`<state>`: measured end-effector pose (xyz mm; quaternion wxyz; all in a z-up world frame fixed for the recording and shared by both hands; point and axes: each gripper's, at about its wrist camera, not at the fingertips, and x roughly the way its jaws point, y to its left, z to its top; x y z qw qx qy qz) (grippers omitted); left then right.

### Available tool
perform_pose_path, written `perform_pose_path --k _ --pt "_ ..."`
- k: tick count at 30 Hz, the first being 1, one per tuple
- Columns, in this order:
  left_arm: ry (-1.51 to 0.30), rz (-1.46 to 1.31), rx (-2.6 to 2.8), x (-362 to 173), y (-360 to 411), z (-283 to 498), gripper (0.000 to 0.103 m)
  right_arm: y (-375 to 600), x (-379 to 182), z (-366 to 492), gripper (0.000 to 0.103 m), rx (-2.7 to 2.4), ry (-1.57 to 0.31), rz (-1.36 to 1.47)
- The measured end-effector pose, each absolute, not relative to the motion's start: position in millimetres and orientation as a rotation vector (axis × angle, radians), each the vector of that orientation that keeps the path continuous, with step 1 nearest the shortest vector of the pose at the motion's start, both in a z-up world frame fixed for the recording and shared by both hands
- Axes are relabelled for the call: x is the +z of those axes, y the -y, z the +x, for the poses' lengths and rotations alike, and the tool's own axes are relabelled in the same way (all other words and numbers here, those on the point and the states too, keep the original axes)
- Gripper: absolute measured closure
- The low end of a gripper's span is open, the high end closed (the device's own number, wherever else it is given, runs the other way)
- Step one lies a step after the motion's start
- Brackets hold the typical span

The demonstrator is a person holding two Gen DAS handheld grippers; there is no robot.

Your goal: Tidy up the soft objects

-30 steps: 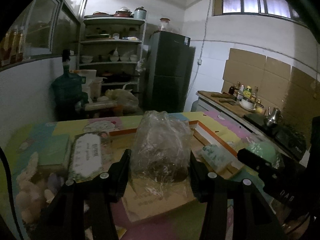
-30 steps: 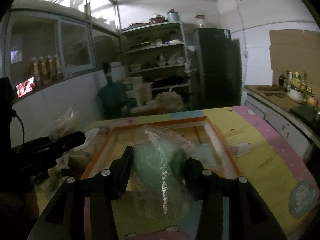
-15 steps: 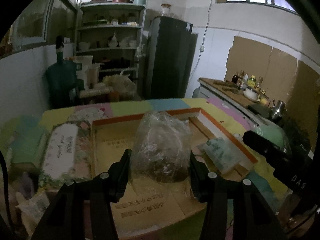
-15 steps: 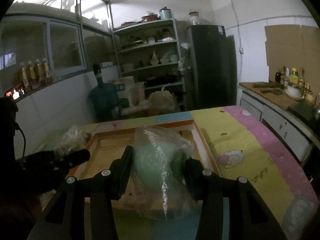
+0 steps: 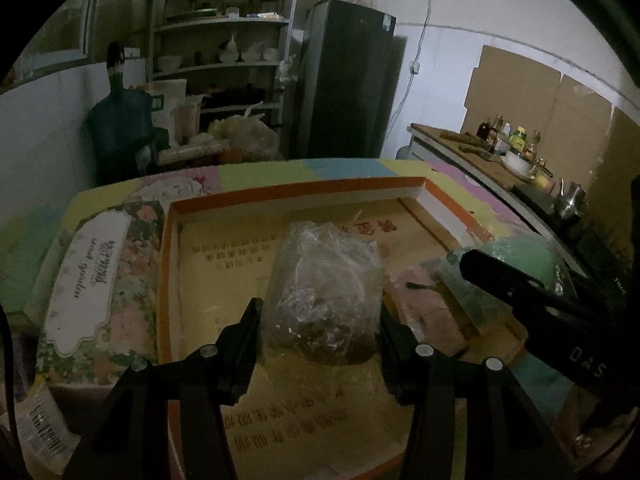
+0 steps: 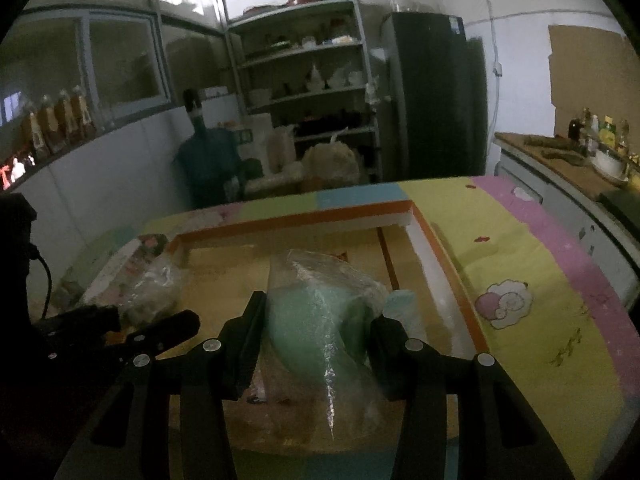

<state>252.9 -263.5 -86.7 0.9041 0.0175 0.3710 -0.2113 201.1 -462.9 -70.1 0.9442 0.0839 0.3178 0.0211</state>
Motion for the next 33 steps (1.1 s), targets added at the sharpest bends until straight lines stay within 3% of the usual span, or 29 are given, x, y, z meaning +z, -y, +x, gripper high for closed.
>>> perform_pose_path --k 13,26,33 --pt "-0.827 0.040 -0.447 -101 267 265 0.049 462 -86 222 0.053 0.051 -0.727 0.176" --pt "-0.793 0.052 -0.449 -91 267 258 0.049 468 -81 213 0.039 0.072 -0.683 0.218" --pt "-0.768 0.046 -0.459 -85 263 253 0.040 469 -74 204 0.038 0.059 -0.651 0.224"
